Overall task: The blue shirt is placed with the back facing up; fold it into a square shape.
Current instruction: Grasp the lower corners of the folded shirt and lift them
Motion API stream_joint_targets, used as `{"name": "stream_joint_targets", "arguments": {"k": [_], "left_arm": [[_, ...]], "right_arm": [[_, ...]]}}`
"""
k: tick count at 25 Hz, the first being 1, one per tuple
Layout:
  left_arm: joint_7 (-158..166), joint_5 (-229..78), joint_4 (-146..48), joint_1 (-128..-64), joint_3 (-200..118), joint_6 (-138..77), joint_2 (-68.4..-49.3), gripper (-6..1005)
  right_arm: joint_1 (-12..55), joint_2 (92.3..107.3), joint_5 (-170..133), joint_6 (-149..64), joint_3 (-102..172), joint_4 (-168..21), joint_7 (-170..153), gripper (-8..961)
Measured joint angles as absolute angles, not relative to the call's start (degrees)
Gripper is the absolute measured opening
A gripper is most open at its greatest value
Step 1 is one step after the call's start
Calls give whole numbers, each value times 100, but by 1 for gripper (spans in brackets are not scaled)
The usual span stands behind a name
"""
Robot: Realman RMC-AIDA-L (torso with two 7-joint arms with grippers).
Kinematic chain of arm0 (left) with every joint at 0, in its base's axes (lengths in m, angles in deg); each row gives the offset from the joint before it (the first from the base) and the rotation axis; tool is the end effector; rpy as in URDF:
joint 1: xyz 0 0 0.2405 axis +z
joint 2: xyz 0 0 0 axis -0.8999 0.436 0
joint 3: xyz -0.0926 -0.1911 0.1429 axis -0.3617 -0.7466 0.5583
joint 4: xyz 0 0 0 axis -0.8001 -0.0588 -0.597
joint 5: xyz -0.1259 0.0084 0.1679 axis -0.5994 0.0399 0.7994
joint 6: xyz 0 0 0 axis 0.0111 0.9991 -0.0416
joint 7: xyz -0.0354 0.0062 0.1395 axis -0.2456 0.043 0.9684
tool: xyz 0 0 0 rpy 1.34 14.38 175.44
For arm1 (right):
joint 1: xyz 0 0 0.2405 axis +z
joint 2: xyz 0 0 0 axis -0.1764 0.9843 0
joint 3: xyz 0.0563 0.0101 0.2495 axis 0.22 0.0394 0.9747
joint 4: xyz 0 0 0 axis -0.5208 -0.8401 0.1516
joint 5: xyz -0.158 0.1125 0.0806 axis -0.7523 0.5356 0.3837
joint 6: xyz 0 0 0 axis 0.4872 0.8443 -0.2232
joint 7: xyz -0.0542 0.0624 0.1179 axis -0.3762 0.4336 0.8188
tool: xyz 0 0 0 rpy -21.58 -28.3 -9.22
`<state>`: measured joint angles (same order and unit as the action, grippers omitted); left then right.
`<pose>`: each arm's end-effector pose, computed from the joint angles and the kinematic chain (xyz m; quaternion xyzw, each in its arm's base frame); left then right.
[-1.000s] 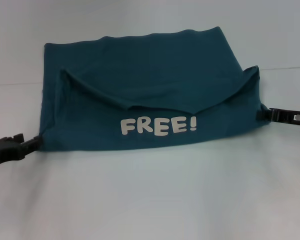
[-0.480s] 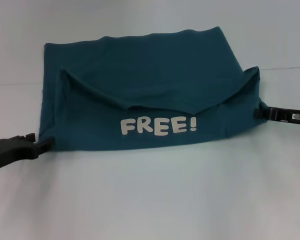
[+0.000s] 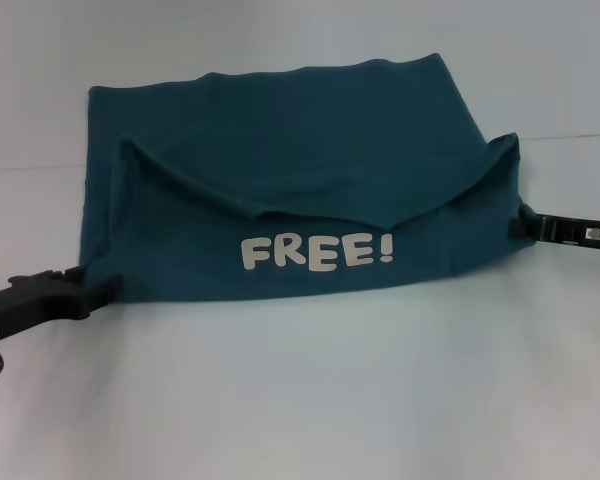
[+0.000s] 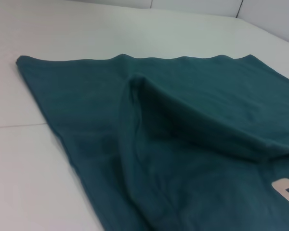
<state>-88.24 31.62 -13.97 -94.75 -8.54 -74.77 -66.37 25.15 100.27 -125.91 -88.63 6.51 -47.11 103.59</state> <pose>-0.3233 0.3776 -0.0040 -0.8308 -0.4010 -0.1401 0.3596 0.3326 0.4012 0.0411 -0.7560 0.5373 0.1780 0.3288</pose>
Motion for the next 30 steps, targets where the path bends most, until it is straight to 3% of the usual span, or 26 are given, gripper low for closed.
{"name": "stream_joint_targets", "arguments": {"k": [30], "left_arm": [[-8973, 3567, -1088, -9308, -736, -7488, -6670, 614]], "right_arm": [[2436, 10062, -12592, -8828, 699, -4735, 10293, 42]]}}
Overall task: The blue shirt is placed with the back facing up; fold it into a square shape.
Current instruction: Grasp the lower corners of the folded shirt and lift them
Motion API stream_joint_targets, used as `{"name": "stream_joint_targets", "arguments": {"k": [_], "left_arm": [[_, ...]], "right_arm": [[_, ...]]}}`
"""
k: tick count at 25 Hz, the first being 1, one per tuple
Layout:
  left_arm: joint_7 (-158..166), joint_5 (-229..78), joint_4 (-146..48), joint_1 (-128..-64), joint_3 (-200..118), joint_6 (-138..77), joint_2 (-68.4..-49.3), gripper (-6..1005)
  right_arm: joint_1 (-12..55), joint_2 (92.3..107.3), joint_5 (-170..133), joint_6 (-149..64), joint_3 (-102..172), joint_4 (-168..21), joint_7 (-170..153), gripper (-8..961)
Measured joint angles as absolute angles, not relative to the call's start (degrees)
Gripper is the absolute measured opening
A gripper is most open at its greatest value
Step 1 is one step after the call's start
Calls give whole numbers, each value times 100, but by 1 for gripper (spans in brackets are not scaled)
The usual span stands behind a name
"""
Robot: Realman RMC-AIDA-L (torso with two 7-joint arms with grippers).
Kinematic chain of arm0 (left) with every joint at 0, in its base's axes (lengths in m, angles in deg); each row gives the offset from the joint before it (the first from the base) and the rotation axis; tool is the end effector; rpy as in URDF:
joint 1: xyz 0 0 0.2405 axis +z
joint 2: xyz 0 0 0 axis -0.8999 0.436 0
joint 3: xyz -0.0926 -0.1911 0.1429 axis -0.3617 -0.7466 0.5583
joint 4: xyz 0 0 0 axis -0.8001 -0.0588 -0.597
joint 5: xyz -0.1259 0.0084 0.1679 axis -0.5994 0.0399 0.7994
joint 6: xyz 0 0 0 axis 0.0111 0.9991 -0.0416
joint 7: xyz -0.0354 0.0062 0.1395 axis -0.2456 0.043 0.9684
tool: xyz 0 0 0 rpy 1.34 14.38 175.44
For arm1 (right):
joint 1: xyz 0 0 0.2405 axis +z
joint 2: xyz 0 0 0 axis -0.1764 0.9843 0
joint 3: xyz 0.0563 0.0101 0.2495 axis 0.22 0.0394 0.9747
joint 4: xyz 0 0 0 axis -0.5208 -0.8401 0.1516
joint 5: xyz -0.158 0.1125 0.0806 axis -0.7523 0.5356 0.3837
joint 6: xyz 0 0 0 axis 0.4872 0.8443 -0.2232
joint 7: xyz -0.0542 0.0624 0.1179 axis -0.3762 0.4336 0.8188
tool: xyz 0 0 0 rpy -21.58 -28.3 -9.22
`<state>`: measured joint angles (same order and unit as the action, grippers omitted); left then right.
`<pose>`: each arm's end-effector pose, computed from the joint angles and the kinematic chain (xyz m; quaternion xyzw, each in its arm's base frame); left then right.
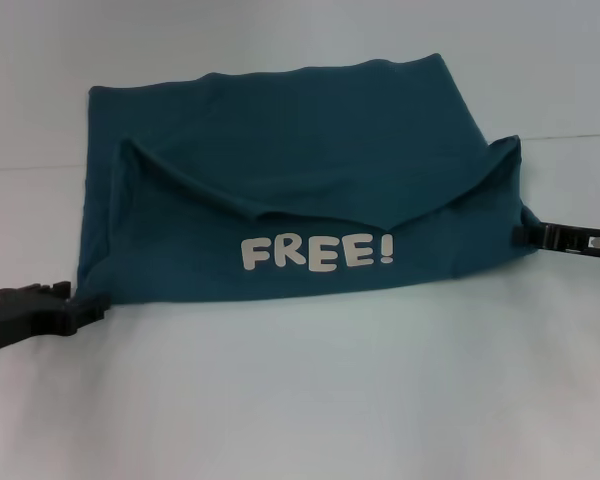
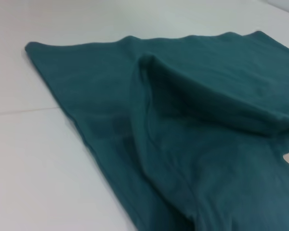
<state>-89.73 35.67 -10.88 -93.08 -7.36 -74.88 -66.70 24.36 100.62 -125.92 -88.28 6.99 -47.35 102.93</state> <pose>-0.3318 0.3705 0.0003 -0.8380 -0.3930 -0.1058 0.3636 0.3385 0.3959 0.0385 -0.7517 0.5422 0.1767 0.3312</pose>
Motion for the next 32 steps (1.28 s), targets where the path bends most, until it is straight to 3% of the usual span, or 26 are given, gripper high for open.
{"name": "stream_joint_targets", "arguments": {"k": [32], "left_arm": [[-8971, 3567, -1006, -9437, -388, -7315, -6742, 605]], "right_arm": [[2395, 10080, -12592, -8828, 709, -4719, 10272, 58]]}}
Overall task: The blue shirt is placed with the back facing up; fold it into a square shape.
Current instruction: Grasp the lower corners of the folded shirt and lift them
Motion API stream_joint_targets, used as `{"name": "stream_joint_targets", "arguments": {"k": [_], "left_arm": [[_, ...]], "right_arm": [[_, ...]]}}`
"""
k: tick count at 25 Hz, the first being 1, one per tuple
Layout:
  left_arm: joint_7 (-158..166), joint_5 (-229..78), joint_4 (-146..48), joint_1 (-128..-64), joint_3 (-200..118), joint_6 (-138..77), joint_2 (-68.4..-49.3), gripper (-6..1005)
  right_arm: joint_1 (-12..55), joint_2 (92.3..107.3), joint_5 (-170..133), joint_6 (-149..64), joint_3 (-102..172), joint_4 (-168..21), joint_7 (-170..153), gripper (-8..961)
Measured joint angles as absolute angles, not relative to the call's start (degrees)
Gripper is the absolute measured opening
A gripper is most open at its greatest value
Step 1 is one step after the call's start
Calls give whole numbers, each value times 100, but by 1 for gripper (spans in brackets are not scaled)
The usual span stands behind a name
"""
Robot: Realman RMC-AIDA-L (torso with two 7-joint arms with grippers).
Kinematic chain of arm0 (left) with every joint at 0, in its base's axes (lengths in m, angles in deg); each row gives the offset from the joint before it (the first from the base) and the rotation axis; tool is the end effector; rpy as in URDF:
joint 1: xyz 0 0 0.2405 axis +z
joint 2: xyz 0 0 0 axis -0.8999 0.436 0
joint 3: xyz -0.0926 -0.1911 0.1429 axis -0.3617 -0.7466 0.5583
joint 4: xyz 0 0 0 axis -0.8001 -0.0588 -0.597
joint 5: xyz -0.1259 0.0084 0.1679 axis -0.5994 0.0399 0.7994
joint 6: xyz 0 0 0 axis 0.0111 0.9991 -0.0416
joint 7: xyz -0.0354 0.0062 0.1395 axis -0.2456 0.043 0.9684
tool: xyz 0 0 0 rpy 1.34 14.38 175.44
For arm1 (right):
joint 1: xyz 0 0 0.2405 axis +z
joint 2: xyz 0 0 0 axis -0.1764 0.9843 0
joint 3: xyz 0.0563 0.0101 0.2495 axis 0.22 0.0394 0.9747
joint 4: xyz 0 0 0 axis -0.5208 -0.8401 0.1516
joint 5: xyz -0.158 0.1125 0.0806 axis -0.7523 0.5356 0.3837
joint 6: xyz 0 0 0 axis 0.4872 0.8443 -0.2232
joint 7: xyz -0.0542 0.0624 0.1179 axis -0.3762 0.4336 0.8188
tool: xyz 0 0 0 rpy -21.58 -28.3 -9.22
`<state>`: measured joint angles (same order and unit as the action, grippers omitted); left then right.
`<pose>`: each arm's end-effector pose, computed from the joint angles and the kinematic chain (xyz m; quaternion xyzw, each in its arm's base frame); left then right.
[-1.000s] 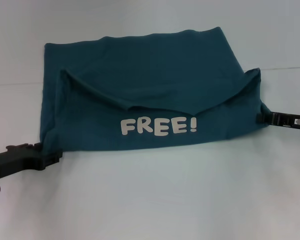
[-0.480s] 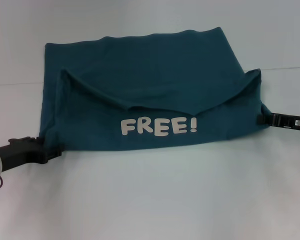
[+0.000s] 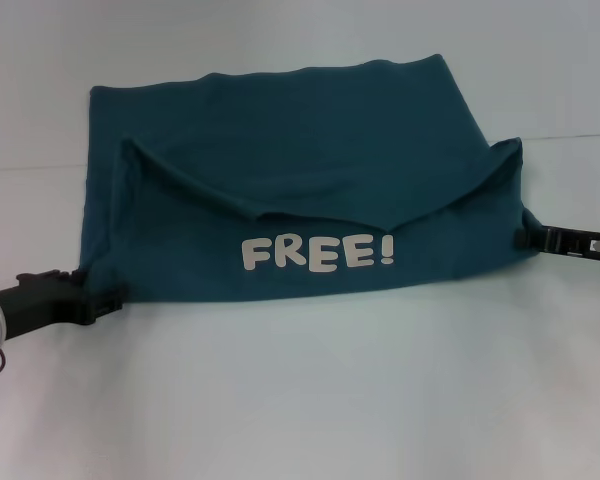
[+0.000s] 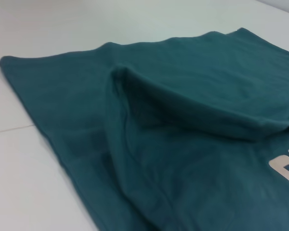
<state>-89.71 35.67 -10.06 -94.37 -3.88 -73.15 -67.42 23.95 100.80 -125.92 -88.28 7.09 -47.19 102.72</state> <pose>-0.3159 0.3805 -0.0080 -0.8529 -0.3653 -0.0957 0.3604 0.3407 0.3935 0.0378 -0.7506 0.5434 0.1761 0.3321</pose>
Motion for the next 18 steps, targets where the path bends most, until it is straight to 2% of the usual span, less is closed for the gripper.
{"name": "stream_joint_targets", "arguments": {"k": [15, 18], "left_arm": [[-8991, 3567, -957, -9430, -334, -7296, -6756, 601], [-9052, 3575, -916, -9429, -330, -7283, -6753, 465]], "right_arm": [[2393, 10087, -12592, -8831, 709, -4720, 10262, 69], [2393, 10097, -12592, -8832, 709, -4720, 10263, 71]]}}
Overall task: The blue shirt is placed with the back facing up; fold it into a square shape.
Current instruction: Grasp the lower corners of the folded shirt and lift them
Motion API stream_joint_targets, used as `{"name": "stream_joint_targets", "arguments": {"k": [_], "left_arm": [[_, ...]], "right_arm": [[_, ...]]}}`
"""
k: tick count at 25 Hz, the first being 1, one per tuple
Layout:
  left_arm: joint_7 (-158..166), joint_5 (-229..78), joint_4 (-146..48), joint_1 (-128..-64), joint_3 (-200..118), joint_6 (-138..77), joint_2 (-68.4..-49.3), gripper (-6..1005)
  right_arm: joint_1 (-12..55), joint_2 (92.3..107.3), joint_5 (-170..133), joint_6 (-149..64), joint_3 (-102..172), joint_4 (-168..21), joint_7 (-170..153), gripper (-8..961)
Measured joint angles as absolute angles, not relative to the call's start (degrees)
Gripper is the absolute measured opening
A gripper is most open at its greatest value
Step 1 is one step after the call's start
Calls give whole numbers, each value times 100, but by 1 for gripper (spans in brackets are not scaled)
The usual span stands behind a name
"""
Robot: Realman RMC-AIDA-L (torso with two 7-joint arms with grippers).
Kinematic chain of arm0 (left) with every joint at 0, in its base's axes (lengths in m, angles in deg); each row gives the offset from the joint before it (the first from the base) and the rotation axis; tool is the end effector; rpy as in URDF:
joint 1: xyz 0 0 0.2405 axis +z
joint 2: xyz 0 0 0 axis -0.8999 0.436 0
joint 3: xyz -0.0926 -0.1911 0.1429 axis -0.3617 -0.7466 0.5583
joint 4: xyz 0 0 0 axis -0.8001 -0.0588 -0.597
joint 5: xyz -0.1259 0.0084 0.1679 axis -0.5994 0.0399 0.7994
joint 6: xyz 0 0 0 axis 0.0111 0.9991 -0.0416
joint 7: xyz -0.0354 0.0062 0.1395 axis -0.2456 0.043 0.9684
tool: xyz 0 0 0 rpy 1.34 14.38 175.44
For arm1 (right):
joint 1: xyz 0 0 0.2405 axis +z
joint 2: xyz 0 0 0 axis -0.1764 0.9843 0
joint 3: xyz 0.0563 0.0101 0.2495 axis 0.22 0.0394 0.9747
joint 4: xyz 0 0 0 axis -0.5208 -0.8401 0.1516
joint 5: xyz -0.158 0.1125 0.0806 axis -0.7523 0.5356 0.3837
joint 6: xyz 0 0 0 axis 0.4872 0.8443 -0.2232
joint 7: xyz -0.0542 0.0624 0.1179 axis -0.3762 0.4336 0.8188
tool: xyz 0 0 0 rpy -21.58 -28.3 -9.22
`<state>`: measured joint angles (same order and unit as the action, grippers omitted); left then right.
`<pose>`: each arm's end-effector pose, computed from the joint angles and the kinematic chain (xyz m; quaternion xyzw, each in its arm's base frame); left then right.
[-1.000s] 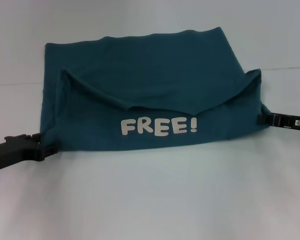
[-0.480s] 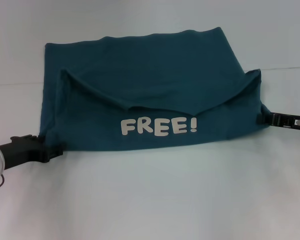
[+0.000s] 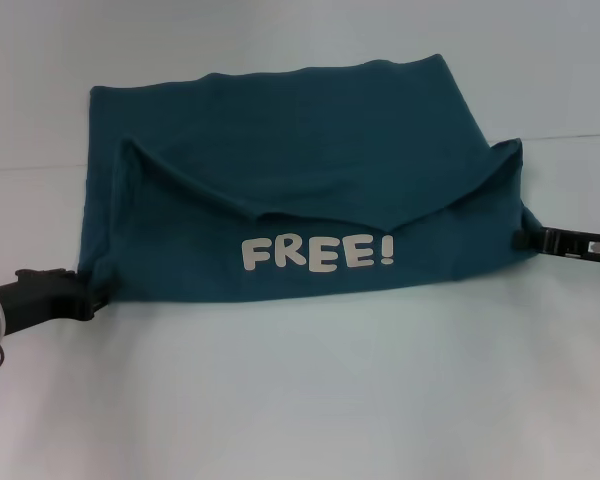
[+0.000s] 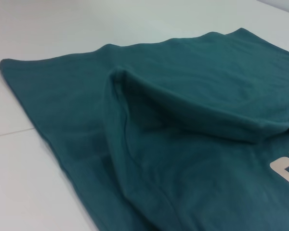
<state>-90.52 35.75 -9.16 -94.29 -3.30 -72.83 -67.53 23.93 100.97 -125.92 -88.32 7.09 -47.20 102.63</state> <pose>-0.3139 0.3824 -0.0060 -0.8519 -0.3639 -0.0956 0.3643 0.3402 0.3930 0.0363 -0.7511 0.5436 0.1763 0.3306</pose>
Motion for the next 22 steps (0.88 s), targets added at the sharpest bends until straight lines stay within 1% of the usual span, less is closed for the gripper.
{"name": "stream_joint_targets", "arguments": {"k": [2, 13, 19, 22], "left_arm": [[-9162, 3636, -839, -9425, -309, -7280, -6753, 374], [-9293, 3869, -768, -9424, -304, -7280, -6768, 149], [-9334, 3870, -719, -9403, -306, -7281, -6768, 5], [-9434, 3870, -583, -9307, -315, -7327, -6760, 5]], "right_arm": [[2393, 10103, -12592, -8833, 709, -4719, 10263, 73], [2388, 10125, -12531, -8854, 709, -4720, 10219, 81], [2382, 10124, -12529, -8854, 709, -4720, 10218, 86], [2354, 10118, -12522, -8868, 709, -4720, 10200, 88]]}}
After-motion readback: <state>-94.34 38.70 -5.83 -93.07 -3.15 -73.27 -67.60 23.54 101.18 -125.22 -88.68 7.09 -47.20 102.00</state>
